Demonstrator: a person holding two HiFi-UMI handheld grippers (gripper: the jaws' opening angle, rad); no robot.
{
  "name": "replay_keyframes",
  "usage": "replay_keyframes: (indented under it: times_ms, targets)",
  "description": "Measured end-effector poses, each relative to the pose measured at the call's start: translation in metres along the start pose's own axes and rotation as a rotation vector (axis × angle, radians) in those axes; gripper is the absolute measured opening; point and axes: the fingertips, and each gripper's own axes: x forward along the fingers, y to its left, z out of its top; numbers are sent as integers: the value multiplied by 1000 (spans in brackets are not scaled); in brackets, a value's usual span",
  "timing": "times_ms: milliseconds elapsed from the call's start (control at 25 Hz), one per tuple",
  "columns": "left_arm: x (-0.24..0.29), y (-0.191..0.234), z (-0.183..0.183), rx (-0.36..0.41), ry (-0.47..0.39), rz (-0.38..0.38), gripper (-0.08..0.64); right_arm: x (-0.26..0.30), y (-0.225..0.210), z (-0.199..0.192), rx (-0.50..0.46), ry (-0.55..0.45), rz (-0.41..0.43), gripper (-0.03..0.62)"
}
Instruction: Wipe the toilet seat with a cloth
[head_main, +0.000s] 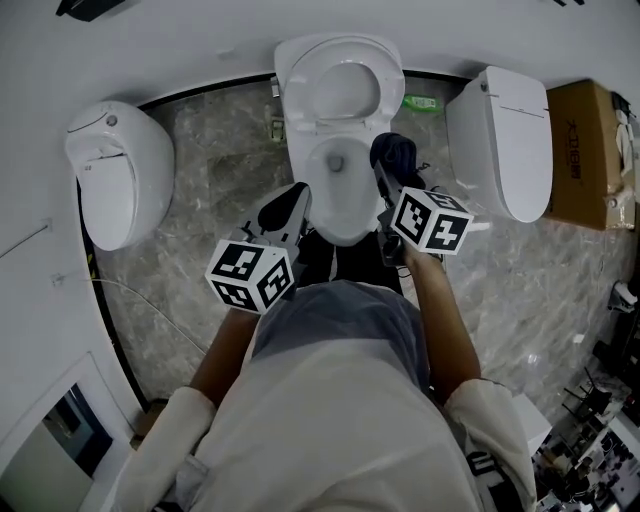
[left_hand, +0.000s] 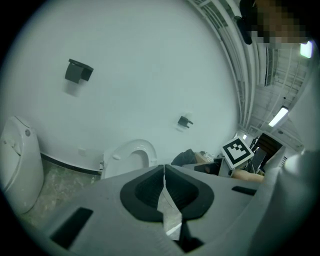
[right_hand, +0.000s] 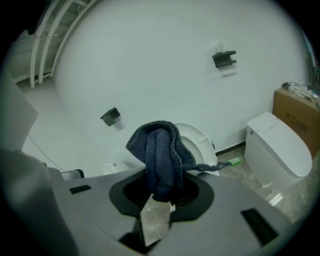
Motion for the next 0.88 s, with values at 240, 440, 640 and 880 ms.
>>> replay_keyframes:
  times_ms: [240,440,640,880]
  targets:
    - [2,13,1,-25,11,16,9,40,-23,18,6,2,9,72]
    - [15,17,-6,-36,41,24,9,76,-50,31,-14,11,-10,74]
    - [29,19,-2,-40,48,41,9,116,-84,43,65,29,-37,74]
    - [43,22,-2,-77,58,82,9,159,-123,54,178,53,-86,74]
